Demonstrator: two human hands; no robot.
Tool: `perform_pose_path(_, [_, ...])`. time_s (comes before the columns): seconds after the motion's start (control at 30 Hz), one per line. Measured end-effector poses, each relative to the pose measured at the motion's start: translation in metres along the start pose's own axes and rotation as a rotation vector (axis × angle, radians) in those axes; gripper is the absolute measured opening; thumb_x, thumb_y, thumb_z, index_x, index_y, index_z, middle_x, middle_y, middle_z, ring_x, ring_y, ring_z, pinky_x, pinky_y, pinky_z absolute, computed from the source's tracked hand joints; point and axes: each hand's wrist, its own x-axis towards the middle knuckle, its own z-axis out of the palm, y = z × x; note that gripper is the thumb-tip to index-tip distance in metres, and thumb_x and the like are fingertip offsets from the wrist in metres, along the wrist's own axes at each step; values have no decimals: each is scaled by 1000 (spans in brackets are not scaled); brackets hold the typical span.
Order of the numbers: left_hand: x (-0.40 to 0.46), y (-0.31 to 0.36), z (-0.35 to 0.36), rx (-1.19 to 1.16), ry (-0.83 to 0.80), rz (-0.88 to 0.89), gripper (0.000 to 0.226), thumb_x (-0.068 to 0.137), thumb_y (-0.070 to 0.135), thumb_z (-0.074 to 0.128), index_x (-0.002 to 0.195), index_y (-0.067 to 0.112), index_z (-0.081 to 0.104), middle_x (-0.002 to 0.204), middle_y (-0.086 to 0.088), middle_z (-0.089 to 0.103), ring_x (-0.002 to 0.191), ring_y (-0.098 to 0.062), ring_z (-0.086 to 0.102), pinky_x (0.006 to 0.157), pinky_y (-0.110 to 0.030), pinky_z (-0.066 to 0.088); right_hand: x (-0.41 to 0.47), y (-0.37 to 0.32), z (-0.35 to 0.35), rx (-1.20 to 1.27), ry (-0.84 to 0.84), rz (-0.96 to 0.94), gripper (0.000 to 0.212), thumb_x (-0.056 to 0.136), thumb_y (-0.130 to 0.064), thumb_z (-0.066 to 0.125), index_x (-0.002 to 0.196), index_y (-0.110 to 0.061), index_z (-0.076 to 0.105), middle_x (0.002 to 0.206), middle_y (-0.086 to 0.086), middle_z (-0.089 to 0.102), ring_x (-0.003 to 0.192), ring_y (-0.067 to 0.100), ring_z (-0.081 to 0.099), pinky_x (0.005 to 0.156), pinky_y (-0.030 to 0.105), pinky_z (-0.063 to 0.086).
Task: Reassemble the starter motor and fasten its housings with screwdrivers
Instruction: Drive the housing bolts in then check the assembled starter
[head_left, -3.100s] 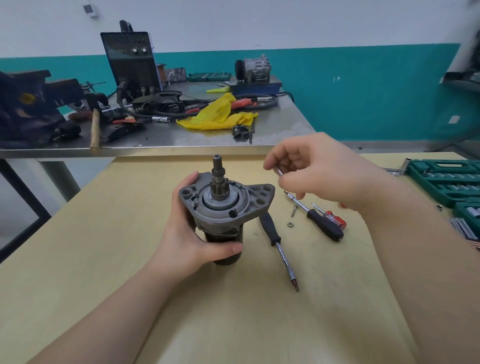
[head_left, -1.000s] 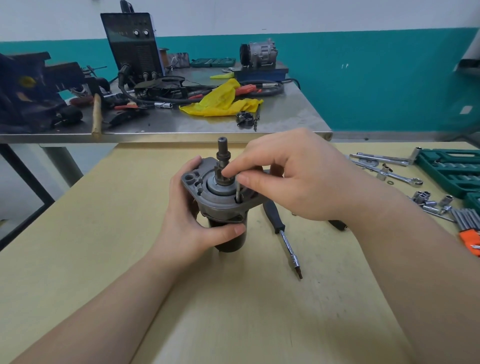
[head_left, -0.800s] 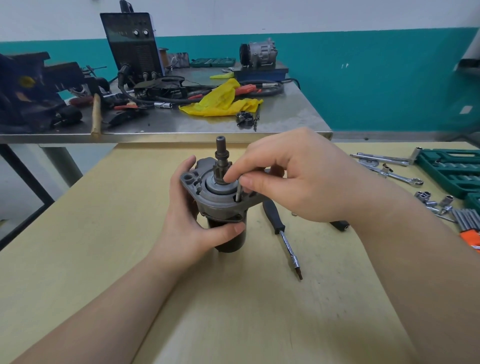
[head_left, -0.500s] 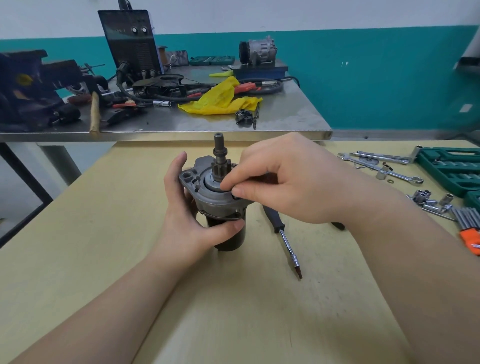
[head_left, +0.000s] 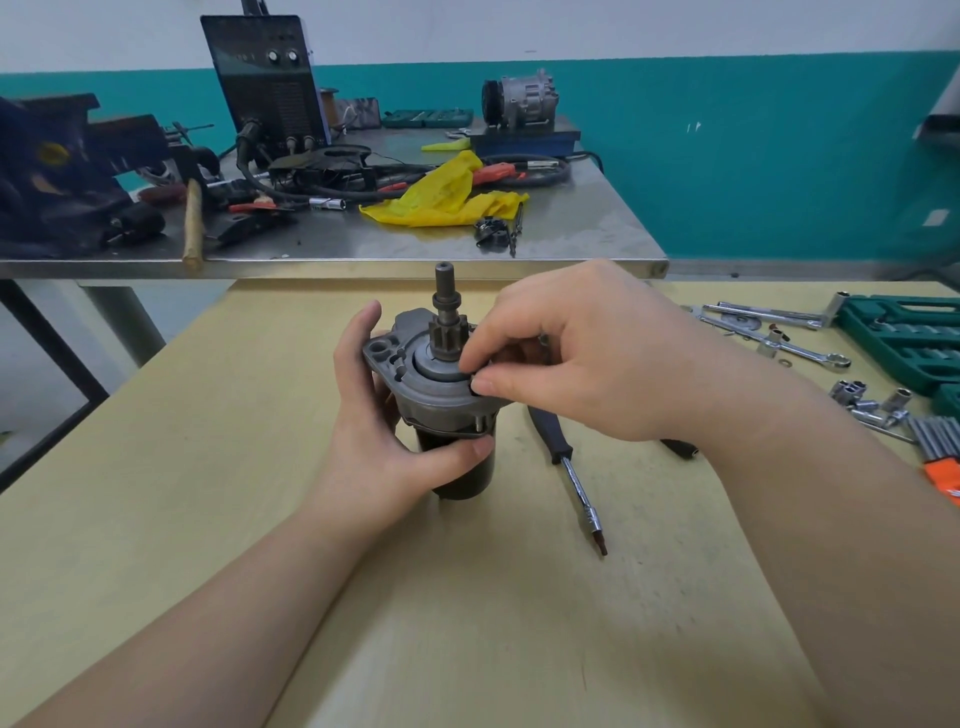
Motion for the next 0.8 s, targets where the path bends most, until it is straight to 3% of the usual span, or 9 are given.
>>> perform_pose_path(0.3, [-3, 7, 2, 24, -21, 14, 127, 64, 25, 94, 162, 36, 13, 147, 14, 57, 141, -25, 57, 115, -27, 46, -2, 1, -4, 91, -50, 36, 9, 90, -27, 84, 96, -33, 85, 81, -22, 72, 83, -3, 67, 72, 10, 48])
perform_pose_path(0.47, [-4, 9, 2, 47, -26, 10, 129, 63, 29, 95, 163, 36, 13, 154, -4, 48, 144, -26, 53, 119, -32, 43, -2, 0, -2, 88, -56, 50, 5, 88, -30, 85, 90, -31, 81, 80, -20, 72, 81, -1, 66, 70, 12, 49])
perform_pose_path(0.67, [-4, 9, 1, 90, -52, 28, 131, 63, 30, 96, 163, 30, 11, 156, -11, 47, 144, -29, 54, 123, -51, 41, -3, -1, -5, 113, -108, 61, 2, 90, -32, 84, 89, -32, 82, 82, -19, 73, 79, 0, 67, 70, 13, 50])
perform_pose_path(0.8, [-2, 9, 1, 83, -54, 30, 129, 64, 30, 95, 162, 31, 11, 154, -6, 48, 143, -28, 54, 121, -37, 42, -5, -2, -7, 53, -106, 47, 6, 95, -27, 77, 91, -32, 80, 79, -18, 71, 80, -1, 65, 69, 12, 48])
